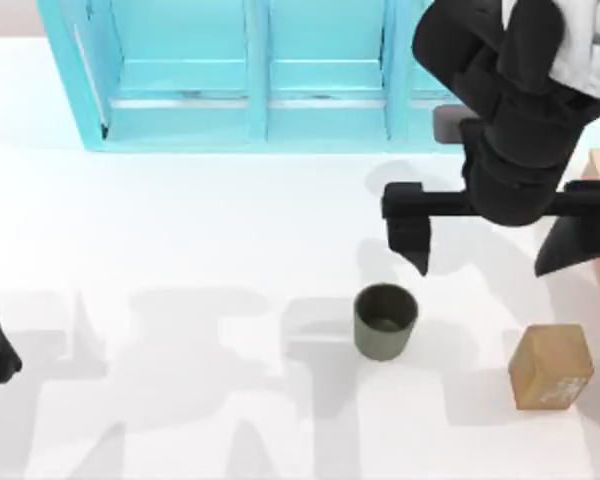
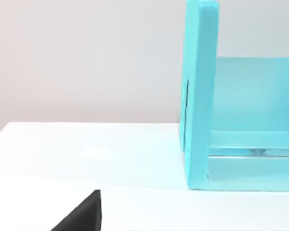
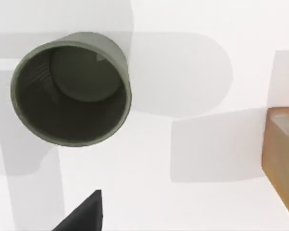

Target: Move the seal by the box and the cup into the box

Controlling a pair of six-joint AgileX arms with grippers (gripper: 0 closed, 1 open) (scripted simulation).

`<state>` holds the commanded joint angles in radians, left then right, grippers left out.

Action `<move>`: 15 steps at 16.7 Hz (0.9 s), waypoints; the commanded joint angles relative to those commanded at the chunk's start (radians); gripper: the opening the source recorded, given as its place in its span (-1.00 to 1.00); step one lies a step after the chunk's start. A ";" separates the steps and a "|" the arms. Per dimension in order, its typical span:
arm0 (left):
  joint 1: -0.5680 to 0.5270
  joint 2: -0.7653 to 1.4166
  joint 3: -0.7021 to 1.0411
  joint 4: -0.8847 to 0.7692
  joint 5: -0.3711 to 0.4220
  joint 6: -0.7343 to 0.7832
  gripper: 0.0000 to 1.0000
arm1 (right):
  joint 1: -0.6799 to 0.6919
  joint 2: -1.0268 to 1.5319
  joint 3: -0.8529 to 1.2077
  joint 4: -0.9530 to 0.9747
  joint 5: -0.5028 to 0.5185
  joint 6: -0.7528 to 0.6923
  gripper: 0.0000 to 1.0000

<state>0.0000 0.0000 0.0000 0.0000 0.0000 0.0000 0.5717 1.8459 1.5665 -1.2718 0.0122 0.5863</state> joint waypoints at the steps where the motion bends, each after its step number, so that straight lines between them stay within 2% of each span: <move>1: 0.000 0.000 0.000 0.000 0.000 0.000 1.00 | 0.018 0.049 0.029 0.010 -0.004 0.019 1.00; 4: 0.000 0.000 0.000 0.000 0.000 0.000 1.00 | 0.056 0.135 0.085 0.032 -0.012 0.058 1.00; 9: 0.000 0.000 0.000 0.000 0.000 0.000 1.00 | 0.055 0.140 0.084 0.035 -0.012 0.060 1.00; 15: 0.000 0.000 0.000 0.000 0.000 0.000 1.00 | 0.059 0.183 -0.039 0.204 -0.012 0.062 1.00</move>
<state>0.0000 0.0000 0.0000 0.0000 0.0000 0.0000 0.6311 2.0286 1.5272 -1.0677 -0.0001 0.6484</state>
